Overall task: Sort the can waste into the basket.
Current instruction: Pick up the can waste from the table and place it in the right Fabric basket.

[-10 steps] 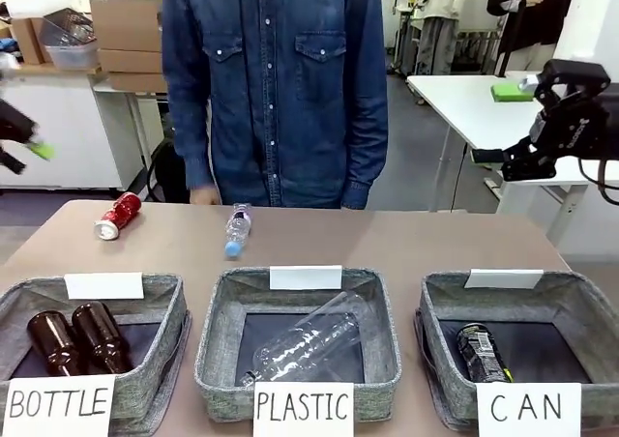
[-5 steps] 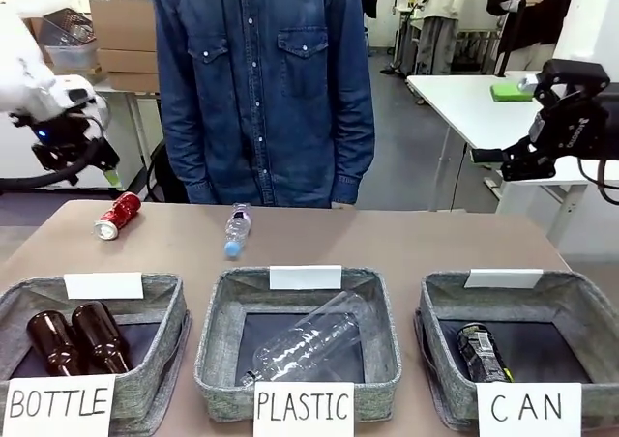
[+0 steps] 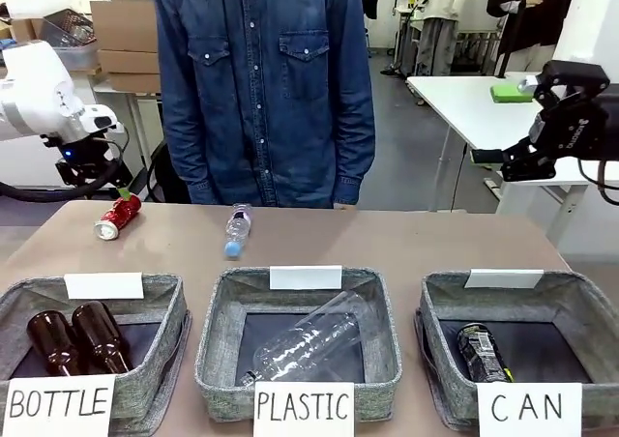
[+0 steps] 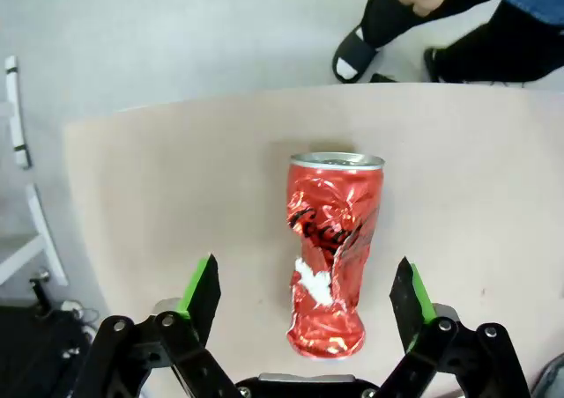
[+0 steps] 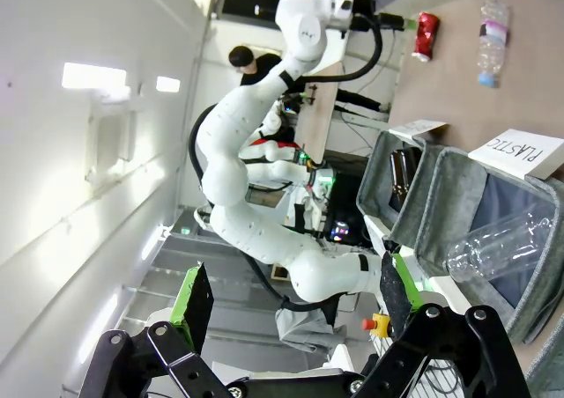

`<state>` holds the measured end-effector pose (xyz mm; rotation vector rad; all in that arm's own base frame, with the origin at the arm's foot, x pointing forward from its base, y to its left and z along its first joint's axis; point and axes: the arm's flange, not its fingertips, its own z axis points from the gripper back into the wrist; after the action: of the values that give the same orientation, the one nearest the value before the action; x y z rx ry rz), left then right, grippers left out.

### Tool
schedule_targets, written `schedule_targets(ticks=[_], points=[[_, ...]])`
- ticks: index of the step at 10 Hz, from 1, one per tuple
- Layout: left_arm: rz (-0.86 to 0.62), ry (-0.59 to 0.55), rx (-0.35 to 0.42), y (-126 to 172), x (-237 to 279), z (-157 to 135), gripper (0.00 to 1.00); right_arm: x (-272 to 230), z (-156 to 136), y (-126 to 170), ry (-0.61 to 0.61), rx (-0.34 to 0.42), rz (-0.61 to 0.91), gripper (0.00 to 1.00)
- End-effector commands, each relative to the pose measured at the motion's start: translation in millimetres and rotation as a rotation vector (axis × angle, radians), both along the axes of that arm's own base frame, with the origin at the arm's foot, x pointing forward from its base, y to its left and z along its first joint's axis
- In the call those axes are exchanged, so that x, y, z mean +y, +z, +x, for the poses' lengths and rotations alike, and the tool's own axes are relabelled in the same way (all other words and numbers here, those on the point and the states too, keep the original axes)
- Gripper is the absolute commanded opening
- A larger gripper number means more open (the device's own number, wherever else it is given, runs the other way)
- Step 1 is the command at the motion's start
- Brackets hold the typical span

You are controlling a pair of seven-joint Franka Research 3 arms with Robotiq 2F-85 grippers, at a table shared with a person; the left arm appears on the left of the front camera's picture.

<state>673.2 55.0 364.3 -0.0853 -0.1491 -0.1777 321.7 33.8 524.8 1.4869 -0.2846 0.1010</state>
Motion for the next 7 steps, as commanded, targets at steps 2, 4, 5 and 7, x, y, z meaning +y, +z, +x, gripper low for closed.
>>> schedule_targets(ticks=[2,4,5,7], points=[[-0.014,-0.034,0.041,-23,-14,0,1.00,-1,0,1,0.008,-0.015,-0.002,1.00],[-0.020,-0.045,0.073,-35,-16,-1,1.00,-1,0,1,0.008,-0.015,-0.002,1.00],[-0.016,-0.053,0.073,-37,-16,-3,1.00,-1,0,1,0.008,-0.015,-0.002,1.00],[-0.015,-0.053,0.074,-39,-17,-4,1.00,-1,0,1,0.008,-0.015,-0.002,1.00]])
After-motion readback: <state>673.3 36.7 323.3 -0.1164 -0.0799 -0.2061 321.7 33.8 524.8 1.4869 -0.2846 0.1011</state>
